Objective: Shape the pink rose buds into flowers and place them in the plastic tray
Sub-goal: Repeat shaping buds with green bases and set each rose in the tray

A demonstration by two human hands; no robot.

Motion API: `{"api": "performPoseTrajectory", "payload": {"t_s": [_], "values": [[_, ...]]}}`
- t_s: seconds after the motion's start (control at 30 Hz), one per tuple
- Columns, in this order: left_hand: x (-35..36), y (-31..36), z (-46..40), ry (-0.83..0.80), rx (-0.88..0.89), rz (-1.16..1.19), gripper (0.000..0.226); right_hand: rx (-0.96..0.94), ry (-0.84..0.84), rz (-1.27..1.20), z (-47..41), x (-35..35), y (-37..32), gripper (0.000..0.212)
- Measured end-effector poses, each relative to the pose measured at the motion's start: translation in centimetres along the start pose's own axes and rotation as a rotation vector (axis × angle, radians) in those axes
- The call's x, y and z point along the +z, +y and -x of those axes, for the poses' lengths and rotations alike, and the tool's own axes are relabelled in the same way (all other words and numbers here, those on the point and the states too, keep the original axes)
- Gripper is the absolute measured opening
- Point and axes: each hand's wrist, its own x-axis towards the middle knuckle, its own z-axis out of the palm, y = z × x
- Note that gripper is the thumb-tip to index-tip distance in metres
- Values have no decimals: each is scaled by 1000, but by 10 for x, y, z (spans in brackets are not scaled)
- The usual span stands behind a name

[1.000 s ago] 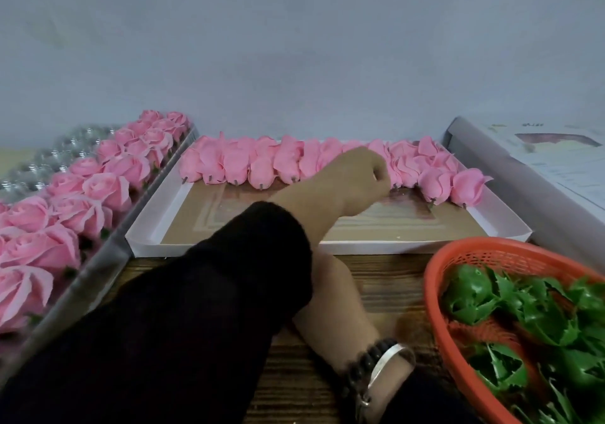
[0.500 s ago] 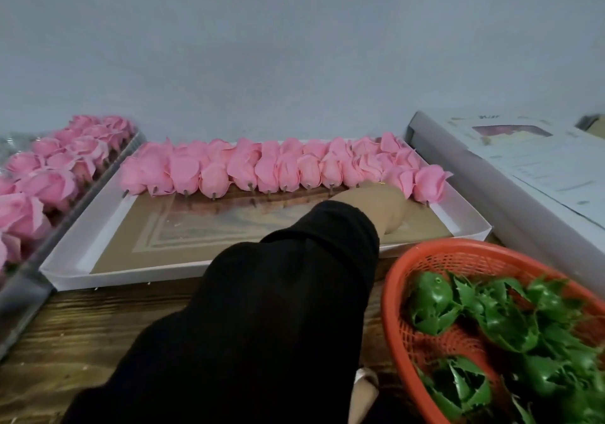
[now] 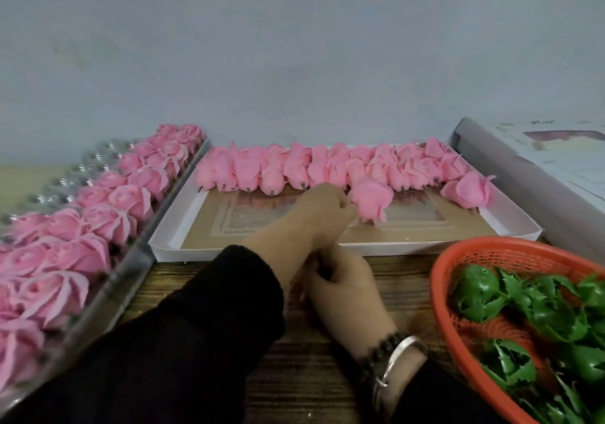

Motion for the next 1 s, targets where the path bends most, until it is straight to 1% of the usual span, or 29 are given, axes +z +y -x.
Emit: {"api": "performPoseTrajectory", "payload": {"t_s": [0.1, 0.13, 0.2, 0.27, 0.3, 0.33, 0.4, 0.5, 0.57, 0.63, 0.73, 0.8, 0.93, 1.0], "values": [[-19, -11, 30, 90, -15, 77, 38, 6, 12, -204, 2, -3, -6, 22], [-24, -14, 40, 132, -11, 82, 34, 39, -11, -305, 2, -2, -8, 20], [-29, -18, 60, 191, 3, 117, 34, 108, -128, -481, 3, 0, -11, 21], [-32, -21, 78, 200, -1, 219, 43, 169, -238, -596, 5, 6, -13, 41], [-32, -22, 86, 199, -5, 278, 43, 188, -282, -638, 7, 8, -14, 49], [-33, -24, 93, 205, -3, 331, 40, 197, -319, -680, 8, 9, -15, 51], [-32, -28, 107, 216, -4, 412, 33, 206, -397, -751, 11, 10, -17, 46], [-26, -30, 124, 242, -5, 563, 29, 201, -475, -856, 17, 10, -18, 39], [-21, -30, 130, 287, 17, 603, 30, 206, -466, -919, 17, 8, -20, 44], [-16, -30, 132, 319, 53, 633, 31, 238, -412, -964, 16, 6, -21, 52], [-8, -31, 130, 321, 96, 590, 30, 256, -346, -1018, 13, 4, -20, 57], [-2, -33, 130, 304, 102, 572, 27, 241, -290, -1004, 12, 2, -21, 54], [2, -35, 130, 258, 77, 556, 26, 250, -204, -975, 10, 0, -21, 36], [3, -37, 131, 228, 48, 520, 25, 252, -190, -973, 11, 0, -21, 36]]}}
